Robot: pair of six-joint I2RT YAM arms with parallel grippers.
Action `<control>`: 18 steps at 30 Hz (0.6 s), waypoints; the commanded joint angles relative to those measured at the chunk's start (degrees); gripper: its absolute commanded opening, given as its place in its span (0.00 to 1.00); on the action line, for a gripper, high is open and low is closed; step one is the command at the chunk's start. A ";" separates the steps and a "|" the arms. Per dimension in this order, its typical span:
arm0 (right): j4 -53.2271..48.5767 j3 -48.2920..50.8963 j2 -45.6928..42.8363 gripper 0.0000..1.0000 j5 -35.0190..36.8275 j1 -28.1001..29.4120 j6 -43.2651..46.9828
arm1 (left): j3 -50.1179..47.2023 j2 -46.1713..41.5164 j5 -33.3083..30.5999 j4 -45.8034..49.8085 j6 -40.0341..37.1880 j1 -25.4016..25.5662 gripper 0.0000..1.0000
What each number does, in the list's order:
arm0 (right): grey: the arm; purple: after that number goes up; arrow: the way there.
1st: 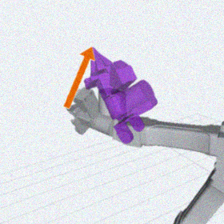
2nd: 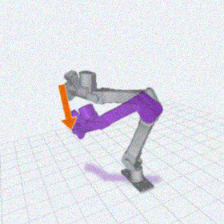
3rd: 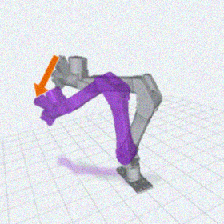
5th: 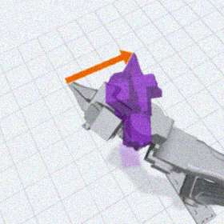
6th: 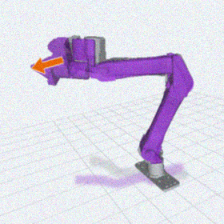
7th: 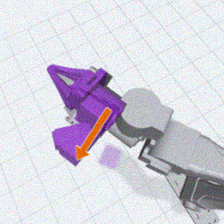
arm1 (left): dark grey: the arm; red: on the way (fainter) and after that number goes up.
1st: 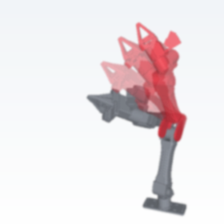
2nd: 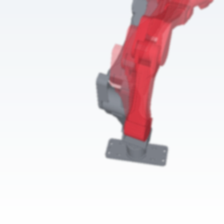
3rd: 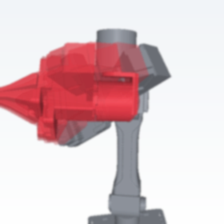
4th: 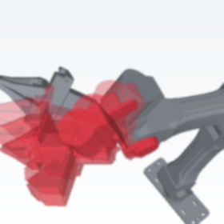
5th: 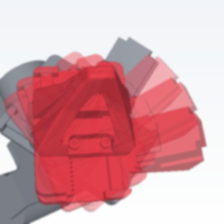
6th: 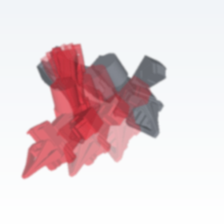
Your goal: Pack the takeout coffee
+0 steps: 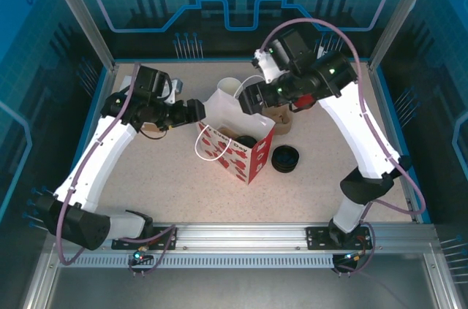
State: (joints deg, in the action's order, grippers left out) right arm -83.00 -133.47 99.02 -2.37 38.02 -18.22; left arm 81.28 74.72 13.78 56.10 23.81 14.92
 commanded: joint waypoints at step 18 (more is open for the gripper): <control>2.27 11.82 -13.91 0.75 -1.26 -13.90 -0.95 | 0.02 -6.36 -2.93 0.63 -2.45 -1.82 0.90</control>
State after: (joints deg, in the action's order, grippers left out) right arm -81.73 -123.26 87.61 -3.09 26.39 -18.85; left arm 81.28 69.47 11.79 56.27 23.03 13.80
